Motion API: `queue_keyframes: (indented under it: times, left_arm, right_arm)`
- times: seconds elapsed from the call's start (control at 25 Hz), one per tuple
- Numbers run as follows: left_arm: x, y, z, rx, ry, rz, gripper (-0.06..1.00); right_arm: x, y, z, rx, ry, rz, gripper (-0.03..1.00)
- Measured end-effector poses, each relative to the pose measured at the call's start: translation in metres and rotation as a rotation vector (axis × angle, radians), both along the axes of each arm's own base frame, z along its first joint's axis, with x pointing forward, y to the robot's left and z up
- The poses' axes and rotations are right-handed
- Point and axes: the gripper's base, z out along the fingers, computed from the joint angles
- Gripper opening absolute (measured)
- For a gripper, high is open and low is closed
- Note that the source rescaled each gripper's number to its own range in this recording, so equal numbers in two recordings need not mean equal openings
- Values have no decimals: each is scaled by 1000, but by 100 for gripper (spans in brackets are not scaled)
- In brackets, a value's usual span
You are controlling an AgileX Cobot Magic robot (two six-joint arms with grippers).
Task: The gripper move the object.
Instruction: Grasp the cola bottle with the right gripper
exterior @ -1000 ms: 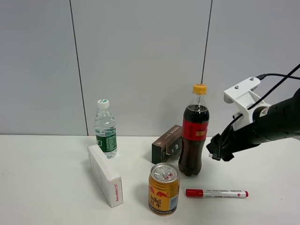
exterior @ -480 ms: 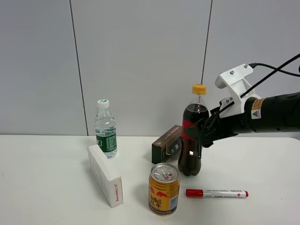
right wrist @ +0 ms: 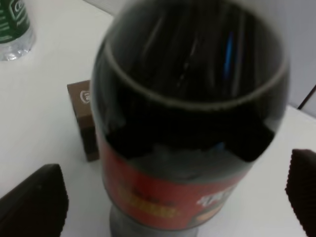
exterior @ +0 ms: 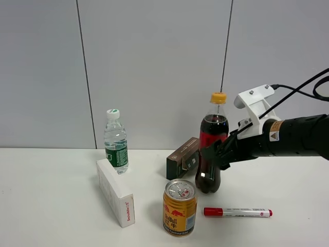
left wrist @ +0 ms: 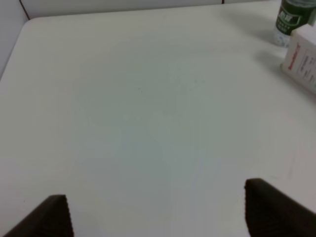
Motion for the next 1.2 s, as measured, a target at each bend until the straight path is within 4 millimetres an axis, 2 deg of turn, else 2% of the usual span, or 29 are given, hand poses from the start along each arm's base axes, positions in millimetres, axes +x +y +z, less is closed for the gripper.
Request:
queue_keyframes:
  times: [0.32,0.6,0.88,1.2]
  left_arm:
    - [0,0,0,0,0,0,100]
    - [0,0,0,0,0,0,100]
    - [0,0,0,1,0,0,100]
    - [0,0,0,1,0,0,100]
  right_arm:
    - [4,5,-5,53,-60,28,83]
    - [6,3,-3,28,-108,18,83]
    - [8,4,5,84,-186,9,83]
    - [9,5,6,97,-204,13,83]
